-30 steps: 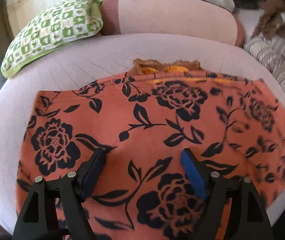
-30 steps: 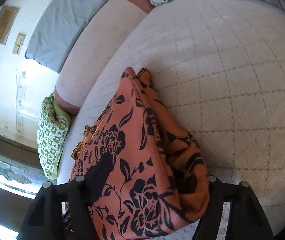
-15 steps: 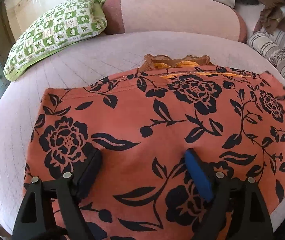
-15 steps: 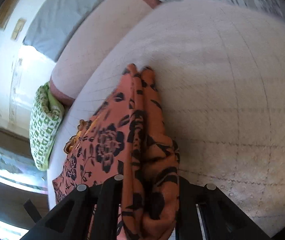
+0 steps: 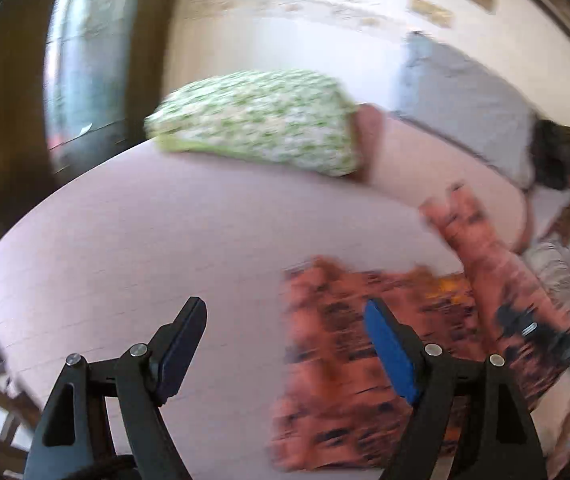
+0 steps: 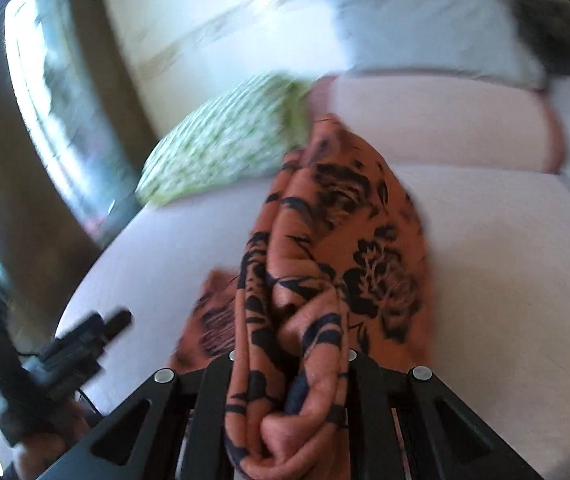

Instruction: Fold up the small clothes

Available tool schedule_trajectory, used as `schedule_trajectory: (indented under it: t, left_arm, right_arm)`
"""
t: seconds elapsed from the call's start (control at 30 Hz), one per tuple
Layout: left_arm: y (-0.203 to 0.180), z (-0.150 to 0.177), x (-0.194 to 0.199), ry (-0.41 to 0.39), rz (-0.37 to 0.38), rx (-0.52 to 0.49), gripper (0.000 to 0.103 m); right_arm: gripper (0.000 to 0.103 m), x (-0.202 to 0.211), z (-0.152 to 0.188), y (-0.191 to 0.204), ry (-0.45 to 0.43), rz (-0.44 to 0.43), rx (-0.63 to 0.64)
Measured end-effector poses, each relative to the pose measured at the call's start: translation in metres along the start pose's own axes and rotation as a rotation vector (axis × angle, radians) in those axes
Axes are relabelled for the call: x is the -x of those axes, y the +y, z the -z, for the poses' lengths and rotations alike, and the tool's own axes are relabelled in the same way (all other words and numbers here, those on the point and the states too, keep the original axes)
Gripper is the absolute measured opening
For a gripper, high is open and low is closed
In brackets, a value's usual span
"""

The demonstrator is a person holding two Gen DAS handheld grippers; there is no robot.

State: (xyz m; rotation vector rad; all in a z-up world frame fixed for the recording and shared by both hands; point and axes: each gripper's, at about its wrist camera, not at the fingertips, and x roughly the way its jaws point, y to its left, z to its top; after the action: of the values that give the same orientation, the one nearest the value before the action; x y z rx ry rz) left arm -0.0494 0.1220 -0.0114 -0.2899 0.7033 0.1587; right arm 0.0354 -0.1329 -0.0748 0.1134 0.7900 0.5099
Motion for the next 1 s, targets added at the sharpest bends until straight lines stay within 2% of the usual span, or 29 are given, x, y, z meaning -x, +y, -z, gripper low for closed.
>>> schedule_trajectory:
  t: [0.03, 0.07, 0.1, 0.17, 0.23, 0.3, 0.47, 0.53, 0.6, 0.67, 0.73, 0.77, 0.93, 1.0]
  left_arm:
    - [0.016, 0.005, -0.002, 0.016, -0.02, 0.031, 0.082]
    - [0.029, 0.009, -0.004, 0.029, -0.029, 0.06, 0.082]
    - [0.041, 0.013, -0.006, 0.051, -0.041, 0.092, 0.082]
    - [0.058, 0.02, -0.005, 0.078, -0.041, 0.138, 0.082]
    - [0.066, 0.023, -0.001, 0.07, -0.053, 0.147, 0.082]
    - [0.069, 0.025, -0.002, 0.067, -0.033, 0.167, 0.082]
    - [0.062, 0.029, 0.005, 0.037, -0.003, 0.138, 0.082]
    - [0.066, 0.029, 0.003, 0.044, -0.008, 0.129, 0.082]
    - [0.073, 0.03, 0.003, 0.06, -0.003, 0.15, 0.082]
    - [0.078, 0.032, 0.005, 0.066, 0.004, 0.167, 0.082]
    - [0.08, 0.033, 0.009, 0.059, -0.001, 0.159, 0.082]
    - [0.081, 0.034, 0.01, 0.055, -0.011, 0.156, 0.082]
    - [0.079, 0.037, 0.009, 0.06, -0.014, 0.164, 0.082]
    - [0.074, 0.037, 0.009, 0.057, -0.013, 0.145, 0.082]
  right_arm:
    - [0.013, -0.026, 0.009, 0.007, 0.06, -0.01, 0.013]
    - [0.013, -0.065, 0.024, 0.012, 0.171, -0.021, 0.002]
    - [0.013, -0.088, 0.035, 0.011, 0.246, -0.027, -0.014]
    - [0.013, -0.09, 0.039, 0.017, 0.213, -0.009, 0.0]
    - [0.013, -0.076, 0.026, 0.024, 0.195, -0.024, 0.004]
    - [0.013, -0.06, 0.011, 0.029, 0.159, -0.02, 0.027]
    - [0.013, -0.007, -0.014, 0.06, 0.022, -0.032, 0.045]
    - [0.017, -0.015, -0.013, 0.073, 0.048, -0.012, 0.065]
    - [0.018, -0.046, 0.01, 0.096, 0.145, 0.052, 0.155]
    - [0.021, -0.081, 0.036, 0.107, 0.239, 0.06, 0.196]
    - [0.023, -0.075, 0.036, 0.11, 0.197, 0.044, 0.171]
    - [0.026, -0.069, 0.029, 0.11, 0.191, 0.005, 0.132]
    - [0.024, -0.046, 0.016, 0.115, 0.146, 0.001, 0.139]
    - [0.031, -0.051, 0.026, 0.12, 0.15, -0.01, 0.144]
